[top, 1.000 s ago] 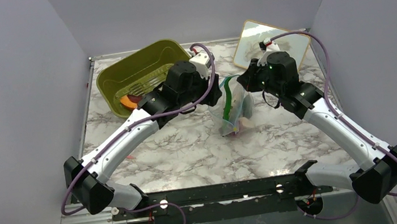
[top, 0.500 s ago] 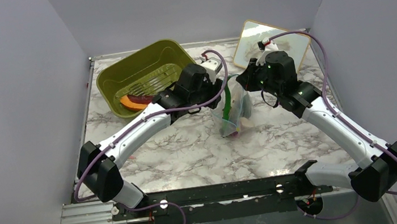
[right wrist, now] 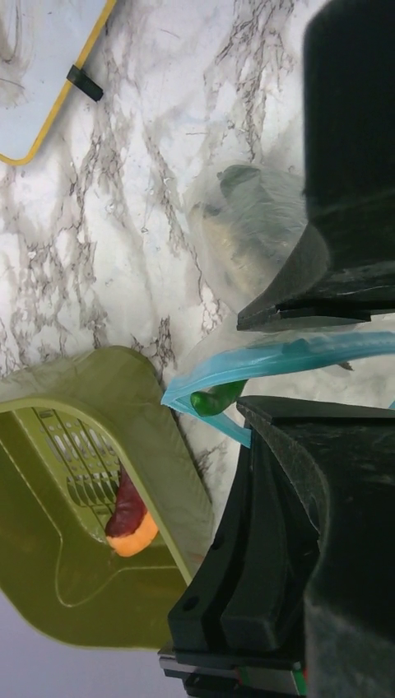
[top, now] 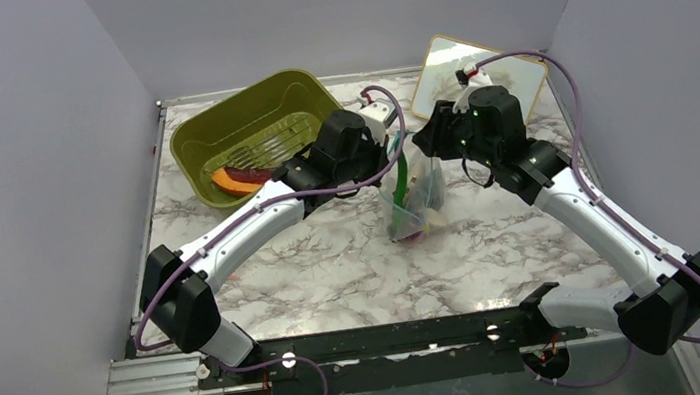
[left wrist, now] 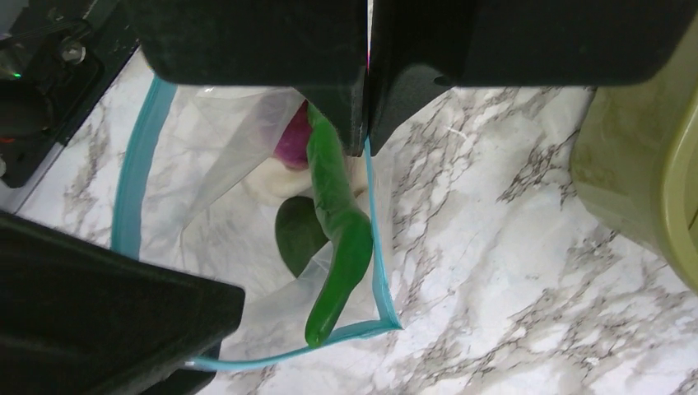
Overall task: Place the food in the zip-top bag and seal the zipper
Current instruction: Adjust the zipper food storage bag at the center of the board.
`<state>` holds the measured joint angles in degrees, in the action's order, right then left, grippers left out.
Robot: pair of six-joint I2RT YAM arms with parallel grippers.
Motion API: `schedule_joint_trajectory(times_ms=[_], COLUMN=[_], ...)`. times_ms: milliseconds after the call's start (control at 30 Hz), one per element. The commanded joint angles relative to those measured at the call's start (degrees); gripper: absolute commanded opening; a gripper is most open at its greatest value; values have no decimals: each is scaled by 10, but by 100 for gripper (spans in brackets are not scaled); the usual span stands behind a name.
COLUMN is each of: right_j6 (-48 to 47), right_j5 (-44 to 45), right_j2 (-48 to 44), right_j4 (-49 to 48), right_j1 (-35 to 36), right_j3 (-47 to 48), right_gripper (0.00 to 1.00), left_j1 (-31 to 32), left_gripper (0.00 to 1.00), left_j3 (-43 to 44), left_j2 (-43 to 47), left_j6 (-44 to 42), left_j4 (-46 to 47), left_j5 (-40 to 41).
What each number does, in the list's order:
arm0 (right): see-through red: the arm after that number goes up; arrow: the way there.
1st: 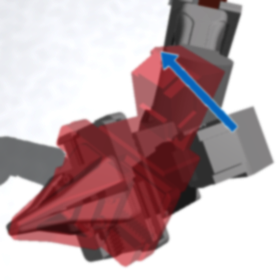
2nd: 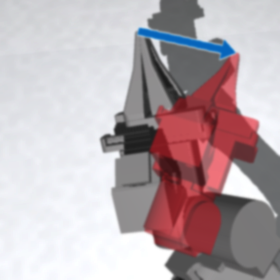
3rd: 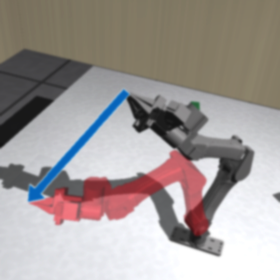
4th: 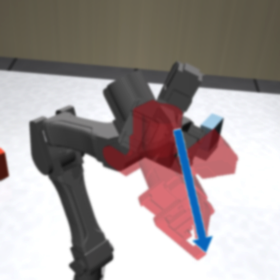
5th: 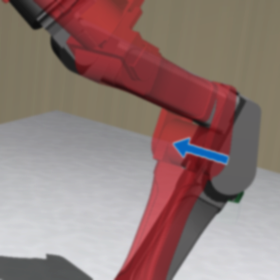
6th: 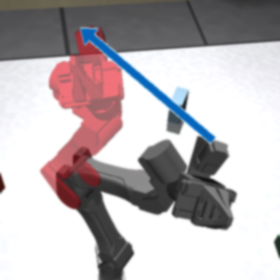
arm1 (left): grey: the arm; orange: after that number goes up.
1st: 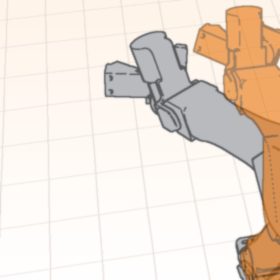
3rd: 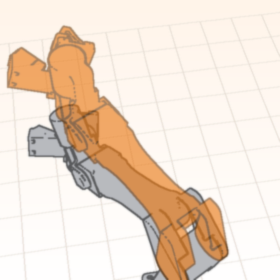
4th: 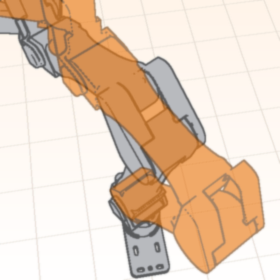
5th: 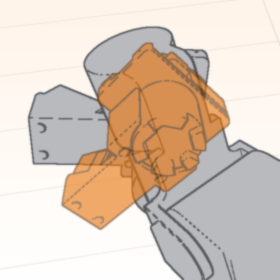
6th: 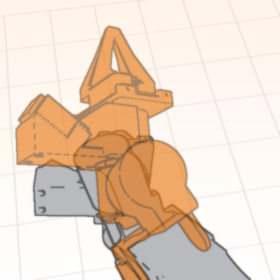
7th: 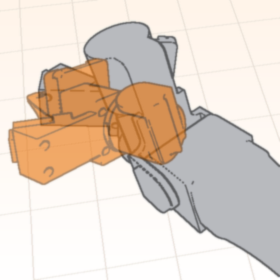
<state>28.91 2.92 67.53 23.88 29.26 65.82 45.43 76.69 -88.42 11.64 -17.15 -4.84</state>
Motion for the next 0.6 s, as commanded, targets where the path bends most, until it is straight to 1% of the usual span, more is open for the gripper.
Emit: schedule_joint_trajectory(times_ms=[0,167,233,300,433,500,567], right_j6=[29,49,52,53,51,48,44], right_j5=[12,11,17,23,51,70,84], right_j2=[-9,-30,-33,-34,-34,-34,-42], right_j4=[79,113,120,129,142,150,141], right_j1=[0,0,0,0,0,0,0], right_j3=[24,-8,-14,-9,17,33,43], right_gripper=[37,39,37,24,7,1,1], left_j1=[-2,-2,-3,-3,-5,-6,-8], left_gripper=[0,0,0,0,0,0,0], left_j3=[9,2,-2,-5,-7,-10,-28], left_j2=[29,31,32,34,52,67,79], left_j6=[36,53,59,70,102,129,169], left_j4=[73,100,109,117,139,160,203], left_j5=[-44,-37,-37,-34,-30,-47,-88])
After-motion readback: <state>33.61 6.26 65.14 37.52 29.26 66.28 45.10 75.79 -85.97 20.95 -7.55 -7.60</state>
